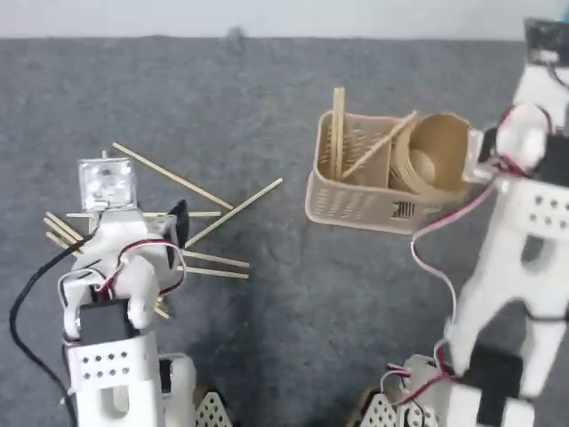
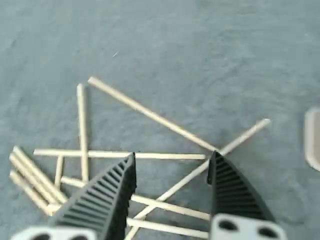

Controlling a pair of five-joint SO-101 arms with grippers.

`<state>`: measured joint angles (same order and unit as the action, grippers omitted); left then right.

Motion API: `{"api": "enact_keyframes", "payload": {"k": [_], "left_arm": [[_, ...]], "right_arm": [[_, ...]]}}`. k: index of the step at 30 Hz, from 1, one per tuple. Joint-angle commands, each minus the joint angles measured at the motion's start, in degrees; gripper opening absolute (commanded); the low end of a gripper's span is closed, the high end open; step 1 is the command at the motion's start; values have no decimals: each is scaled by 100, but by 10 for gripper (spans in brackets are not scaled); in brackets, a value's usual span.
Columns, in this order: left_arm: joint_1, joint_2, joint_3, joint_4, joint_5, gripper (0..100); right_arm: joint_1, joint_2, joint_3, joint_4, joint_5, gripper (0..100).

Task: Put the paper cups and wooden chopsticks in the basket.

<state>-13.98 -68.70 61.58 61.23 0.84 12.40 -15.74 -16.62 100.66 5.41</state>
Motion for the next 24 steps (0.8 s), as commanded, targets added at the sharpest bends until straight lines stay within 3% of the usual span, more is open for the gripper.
{"api": "enact_keyframes", "payload": {"k": [1,9,16,24], "left_arm": [[563,264,-989,510,-220,225],[554,2690,-2009,580,-299,224],[70,2567,-1640,53,-378,224],[-387,2470,-1174,18,-598,224]], "right_arm": [[365,-857,800,233,70,231],[66,-1130,1222,-233,62,231],[-673,-558,1011,-822,-255,231],[-1543,866,-905,-224,-589,231]]}}
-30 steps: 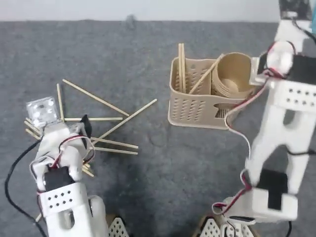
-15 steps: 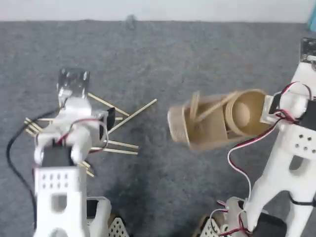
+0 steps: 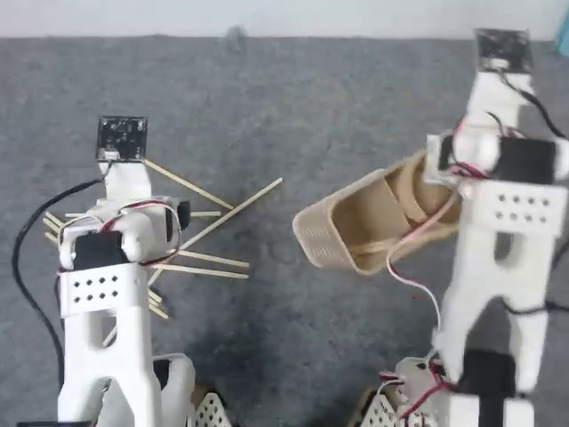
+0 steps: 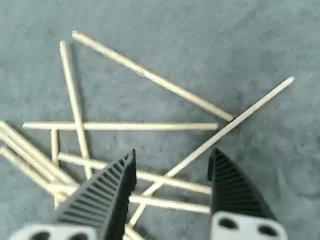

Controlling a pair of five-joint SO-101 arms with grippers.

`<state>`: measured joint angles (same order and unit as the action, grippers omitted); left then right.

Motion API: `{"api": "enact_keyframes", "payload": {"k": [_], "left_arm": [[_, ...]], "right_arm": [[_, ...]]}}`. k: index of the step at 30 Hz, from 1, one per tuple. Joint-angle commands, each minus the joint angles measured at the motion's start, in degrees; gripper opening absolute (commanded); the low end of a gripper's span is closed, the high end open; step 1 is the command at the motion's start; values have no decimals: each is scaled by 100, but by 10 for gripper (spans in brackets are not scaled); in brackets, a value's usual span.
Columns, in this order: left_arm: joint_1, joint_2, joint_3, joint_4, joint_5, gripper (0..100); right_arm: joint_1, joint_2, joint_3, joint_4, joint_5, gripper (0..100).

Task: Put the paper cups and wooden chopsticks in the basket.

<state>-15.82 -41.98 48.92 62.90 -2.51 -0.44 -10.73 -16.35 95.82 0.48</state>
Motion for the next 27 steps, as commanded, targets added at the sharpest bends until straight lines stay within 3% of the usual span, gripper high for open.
{"api": "enact_keyframes", "payload": {"k": [1,6,10,20,23,27], "left_arm": [[-237,-202,163,-158,-308,224],[-369,-202,752,-747,-316,224],[-352,-202,1209,-1187,-316,224],[-360,-211,1297,-888,-290,224],[-510,-211,1174,-519,-281,224],[-1310,-211,831,-352,26,224]], "right_arm": [[-295,585,-1213,365,-97,231],[-347,1358,-2629,716,-53,234],[-347,1393,-2919,708,0,234],[-365,374,-2901,716,123,232],[-778,-303,-2884,725,167,231],[-1763,-901,-2435,725,387,231]]}}
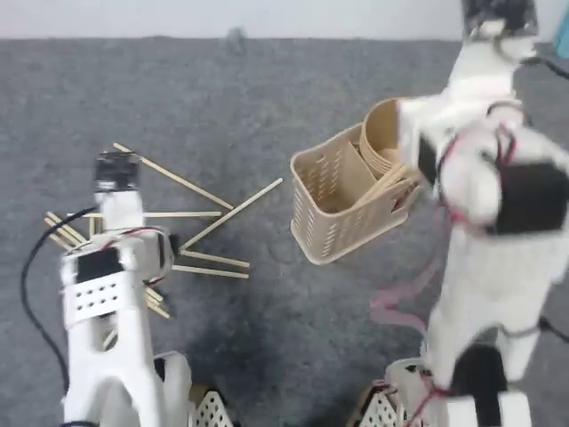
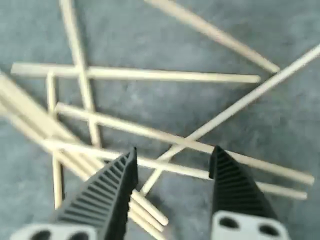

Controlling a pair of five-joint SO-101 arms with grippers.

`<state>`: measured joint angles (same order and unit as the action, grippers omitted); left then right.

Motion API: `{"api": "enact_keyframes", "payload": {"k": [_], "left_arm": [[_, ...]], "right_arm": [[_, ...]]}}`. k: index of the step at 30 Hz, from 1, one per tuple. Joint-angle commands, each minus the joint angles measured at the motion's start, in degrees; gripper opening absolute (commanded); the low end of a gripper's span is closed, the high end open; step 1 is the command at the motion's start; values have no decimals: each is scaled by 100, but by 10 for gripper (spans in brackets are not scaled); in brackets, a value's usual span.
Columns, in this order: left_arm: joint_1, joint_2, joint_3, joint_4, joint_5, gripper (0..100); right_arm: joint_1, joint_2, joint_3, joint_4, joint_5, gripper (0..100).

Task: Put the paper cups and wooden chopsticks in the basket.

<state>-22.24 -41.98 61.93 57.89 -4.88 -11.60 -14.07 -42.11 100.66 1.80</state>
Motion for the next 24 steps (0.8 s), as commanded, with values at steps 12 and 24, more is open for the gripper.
{"api": "enact_keyframes", "payload": {"k": [12,24], "left_arm": [[-1978,-158,497,-870,237,224],[-1943,-176,840,-1257,246,224]], "right_arm": [[-2413,-224,2646,-259,422,231],[-2589,1130,2629,-1015,149,230]]}}
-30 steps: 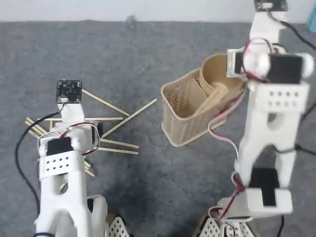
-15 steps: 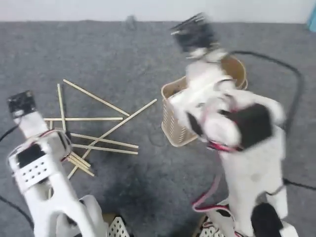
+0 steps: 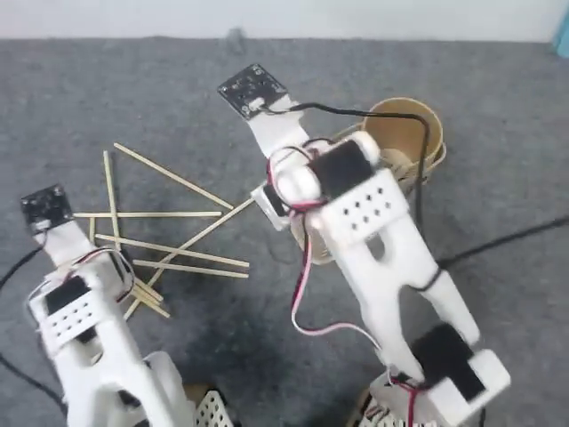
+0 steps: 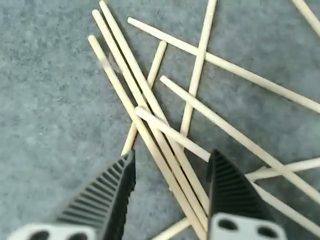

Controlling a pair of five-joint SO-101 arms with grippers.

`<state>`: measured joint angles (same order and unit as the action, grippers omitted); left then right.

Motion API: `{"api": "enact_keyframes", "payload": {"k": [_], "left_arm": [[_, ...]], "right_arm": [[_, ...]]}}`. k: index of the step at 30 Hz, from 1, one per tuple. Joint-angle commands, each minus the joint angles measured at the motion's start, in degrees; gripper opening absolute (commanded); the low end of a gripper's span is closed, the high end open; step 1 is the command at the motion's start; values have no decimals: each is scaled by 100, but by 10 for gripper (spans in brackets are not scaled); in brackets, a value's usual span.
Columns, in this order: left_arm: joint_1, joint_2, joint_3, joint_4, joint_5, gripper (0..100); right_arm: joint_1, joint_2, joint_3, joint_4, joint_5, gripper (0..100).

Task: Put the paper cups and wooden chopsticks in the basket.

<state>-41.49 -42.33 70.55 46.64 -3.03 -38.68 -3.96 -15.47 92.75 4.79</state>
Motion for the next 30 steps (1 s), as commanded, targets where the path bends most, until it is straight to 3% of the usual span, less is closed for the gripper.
{"api": "enact_keyframes", "payload": {"k": [1,6,9,17,21,30], "left_arm": [[-18,-141,-22,-132,62,224],[-18,-141,-13,-141,62,224],[-18,-141,-13,-141,62,224],[-18,-141,-13,-141,62,224],[-9,-141,-13,-149,62,224],[-9,-132,-4,-149,53,224]], "right_arm": [[189,242,-35,-312,-193,224],[602,673,-35,-1077,-193,7],[954,840,-132,-1411,-396,39],[1657,1420,-879,-1763,-1248,7],[1710,1560,-1327,-1815,-1679,7],[1701,1833,-1846,-2000,-1785,39]]}}
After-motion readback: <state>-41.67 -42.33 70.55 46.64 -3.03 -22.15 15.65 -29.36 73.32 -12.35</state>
